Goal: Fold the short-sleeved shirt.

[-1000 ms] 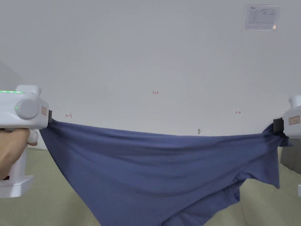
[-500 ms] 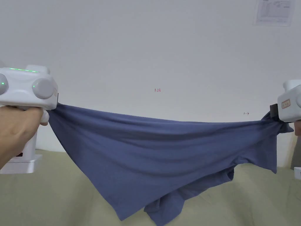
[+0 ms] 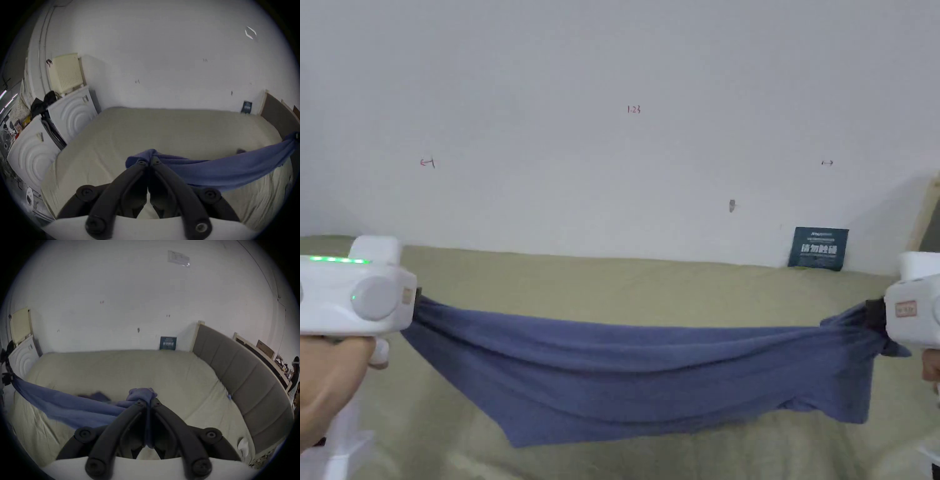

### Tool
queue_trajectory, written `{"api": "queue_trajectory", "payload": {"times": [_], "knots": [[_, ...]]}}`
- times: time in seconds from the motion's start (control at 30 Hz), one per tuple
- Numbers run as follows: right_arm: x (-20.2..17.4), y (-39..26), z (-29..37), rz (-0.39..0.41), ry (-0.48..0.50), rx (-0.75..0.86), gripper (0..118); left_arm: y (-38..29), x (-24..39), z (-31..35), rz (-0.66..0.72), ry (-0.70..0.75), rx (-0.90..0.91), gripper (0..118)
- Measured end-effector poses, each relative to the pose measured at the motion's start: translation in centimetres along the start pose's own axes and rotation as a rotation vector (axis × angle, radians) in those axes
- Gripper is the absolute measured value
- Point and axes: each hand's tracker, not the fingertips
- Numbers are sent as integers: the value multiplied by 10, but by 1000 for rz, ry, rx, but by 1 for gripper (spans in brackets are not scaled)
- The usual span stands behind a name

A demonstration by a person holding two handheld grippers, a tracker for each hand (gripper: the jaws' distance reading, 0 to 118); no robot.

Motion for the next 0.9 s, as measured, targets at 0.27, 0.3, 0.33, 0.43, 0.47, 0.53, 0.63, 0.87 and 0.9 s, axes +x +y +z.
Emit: {"api": "queue_trajectory", "payload": {"times": [0.27,0.3,0.33,0.43,0.47,0.53,0.63,0.87,0.9], "knots": [[19,-146,100,-15,71,-124,5,-140,-35,72,19,-85,-122,0],[17,-167,115,-10,58,-114,5,-154,-43,83,10,-87,-138,0],[17,-184,128,9,70,-128,5,-169,-48,93,12,-90,-143,0],[21,-224,154,-11,65,-156,5,-204,-69,99,21,-109,-173,0],[22,-237,161,-19,70,-167,5,-212,-74,105,26,-110,-173,0],[27,-258,169,-37,62,-182,5,-227,-83,113,25,-114,-194,0],[36,-274,176,-64,53,-206,5,-241,-88,126,39,-120,-199,0],[41,-279,167,-125,37,-215,8,-262,-85,116,89,-139,-245,0],[36,-278,169,-127,32,-212,21,-264,-85,114,96,-140,-248,0]]}}
